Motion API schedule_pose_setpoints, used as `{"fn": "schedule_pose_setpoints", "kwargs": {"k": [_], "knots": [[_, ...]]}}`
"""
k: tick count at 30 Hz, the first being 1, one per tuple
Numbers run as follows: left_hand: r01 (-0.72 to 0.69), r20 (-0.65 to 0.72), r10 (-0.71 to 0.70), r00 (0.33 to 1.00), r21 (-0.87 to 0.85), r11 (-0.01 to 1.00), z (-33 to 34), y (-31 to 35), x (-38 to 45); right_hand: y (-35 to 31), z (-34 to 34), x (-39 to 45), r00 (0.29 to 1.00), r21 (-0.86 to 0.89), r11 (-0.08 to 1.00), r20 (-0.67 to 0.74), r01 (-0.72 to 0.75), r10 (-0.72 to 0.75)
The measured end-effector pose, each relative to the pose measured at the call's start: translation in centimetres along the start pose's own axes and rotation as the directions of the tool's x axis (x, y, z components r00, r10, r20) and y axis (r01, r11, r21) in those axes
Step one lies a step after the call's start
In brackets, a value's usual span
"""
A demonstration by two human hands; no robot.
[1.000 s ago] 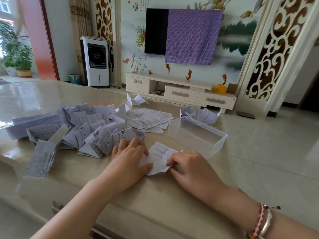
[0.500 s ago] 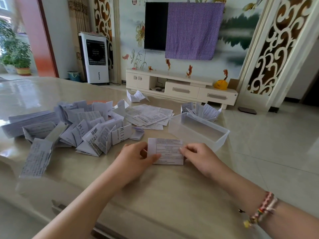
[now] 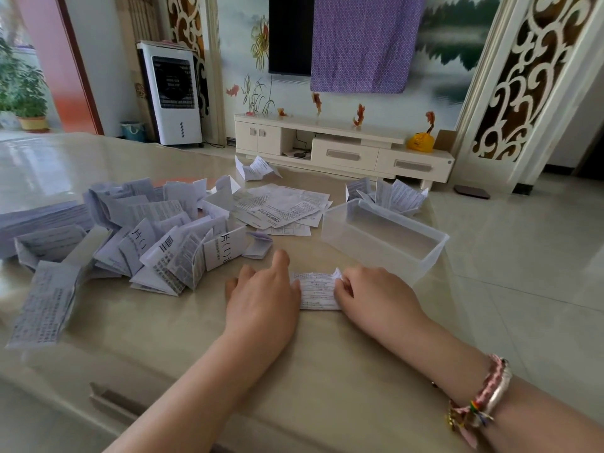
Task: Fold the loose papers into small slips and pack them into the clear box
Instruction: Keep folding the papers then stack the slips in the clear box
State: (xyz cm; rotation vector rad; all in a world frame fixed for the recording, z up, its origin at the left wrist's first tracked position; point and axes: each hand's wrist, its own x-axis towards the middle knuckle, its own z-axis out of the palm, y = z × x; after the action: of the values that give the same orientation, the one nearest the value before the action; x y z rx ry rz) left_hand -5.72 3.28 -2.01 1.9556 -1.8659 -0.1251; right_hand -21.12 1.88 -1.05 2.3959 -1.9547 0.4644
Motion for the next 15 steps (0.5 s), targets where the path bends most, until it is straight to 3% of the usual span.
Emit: {"fn": "schedule_pose_setpoints", "kwargs": {"k": [6,12,15], "knots": [[-0.053,-0.047,0.062,0.997,0.165,0.985,0.12,0.06,-0.27,0.13,0.28,-0.19,0.996,-0.085,0.996,-0.081,0.037,-0.044],[-0.262,-0.067,0.274,0.960,0.141,0.955,0.21,0.10,0.07,-0.65,0.24,-0.23,0.978,0.071,0.979,-0.100,0.191,-0.183],[-0.226,-0.054,0.231,0.972,0.077,0.971,0.17,0.26,0.11,-0.79,0.22,-0.38,0.986,0.090,0.982,-0.044,0.166,-0.162]]}}
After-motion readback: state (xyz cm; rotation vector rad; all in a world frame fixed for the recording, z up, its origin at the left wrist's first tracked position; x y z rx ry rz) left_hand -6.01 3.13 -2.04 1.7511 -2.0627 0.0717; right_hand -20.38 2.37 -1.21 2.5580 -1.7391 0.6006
